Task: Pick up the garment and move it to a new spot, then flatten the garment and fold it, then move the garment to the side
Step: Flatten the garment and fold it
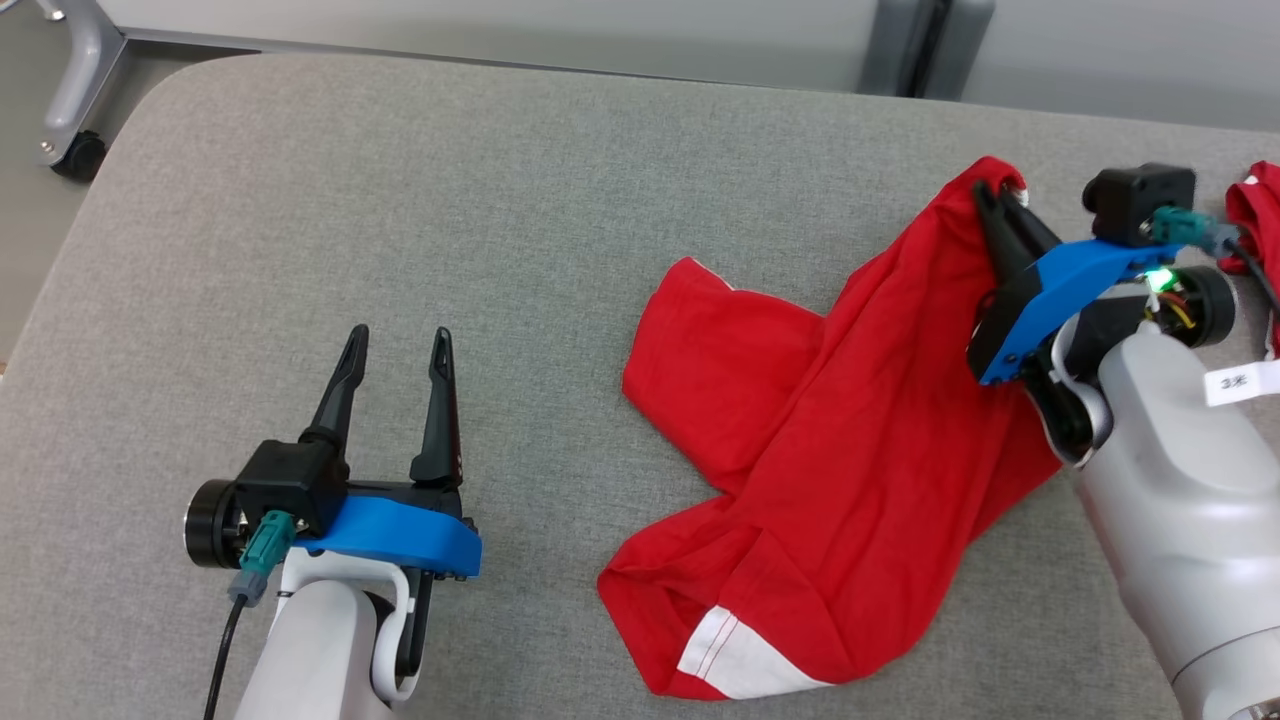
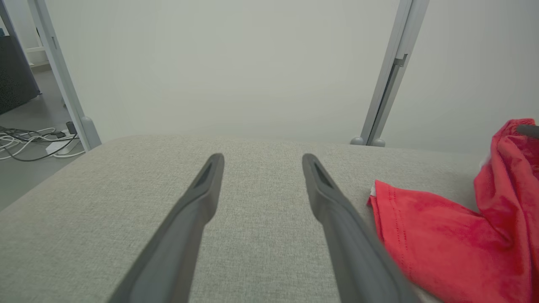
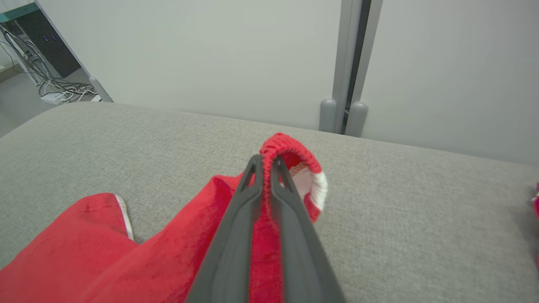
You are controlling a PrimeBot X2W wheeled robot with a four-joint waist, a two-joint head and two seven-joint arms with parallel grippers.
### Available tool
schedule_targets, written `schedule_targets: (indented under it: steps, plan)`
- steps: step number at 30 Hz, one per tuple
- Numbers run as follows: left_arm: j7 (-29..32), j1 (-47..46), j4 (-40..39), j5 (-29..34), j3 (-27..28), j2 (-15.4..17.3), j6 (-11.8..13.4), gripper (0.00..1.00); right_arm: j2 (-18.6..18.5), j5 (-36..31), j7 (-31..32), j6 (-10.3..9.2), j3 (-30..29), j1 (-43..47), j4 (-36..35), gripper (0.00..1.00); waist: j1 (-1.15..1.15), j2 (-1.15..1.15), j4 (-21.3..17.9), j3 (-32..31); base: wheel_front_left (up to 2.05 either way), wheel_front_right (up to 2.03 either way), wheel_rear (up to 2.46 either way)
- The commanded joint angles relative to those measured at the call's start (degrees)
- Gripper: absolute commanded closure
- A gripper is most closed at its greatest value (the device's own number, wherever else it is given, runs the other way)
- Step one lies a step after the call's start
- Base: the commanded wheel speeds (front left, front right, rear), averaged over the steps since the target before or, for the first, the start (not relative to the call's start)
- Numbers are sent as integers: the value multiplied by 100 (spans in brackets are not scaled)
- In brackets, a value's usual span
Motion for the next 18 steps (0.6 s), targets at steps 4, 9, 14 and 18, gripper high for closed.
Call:
schedule_targets:
  steps: [4,9,14,18]
  plan:
    - [-24,57,17,31,95,-5,39,0,-25,50,-359,1,306,66,332,0,-1,0,-152,-141,0,0,0]
    - [-24,203,24,115,243,-1,10,0,-193,227,-739,0,624,365,333,0,-1,0,-404,-353,0,0,0]
    - [-24,382,5,184,338,6,-19,0,-465,468,-935,1,726,776,40,0,-1,0,-634,-528,0,0,0]
    - [-24,472,-11,224,403,6,-36,0,-673,587,-1029,1,518,1186,-335,0,-1,0,-734,-618,0,0,0]
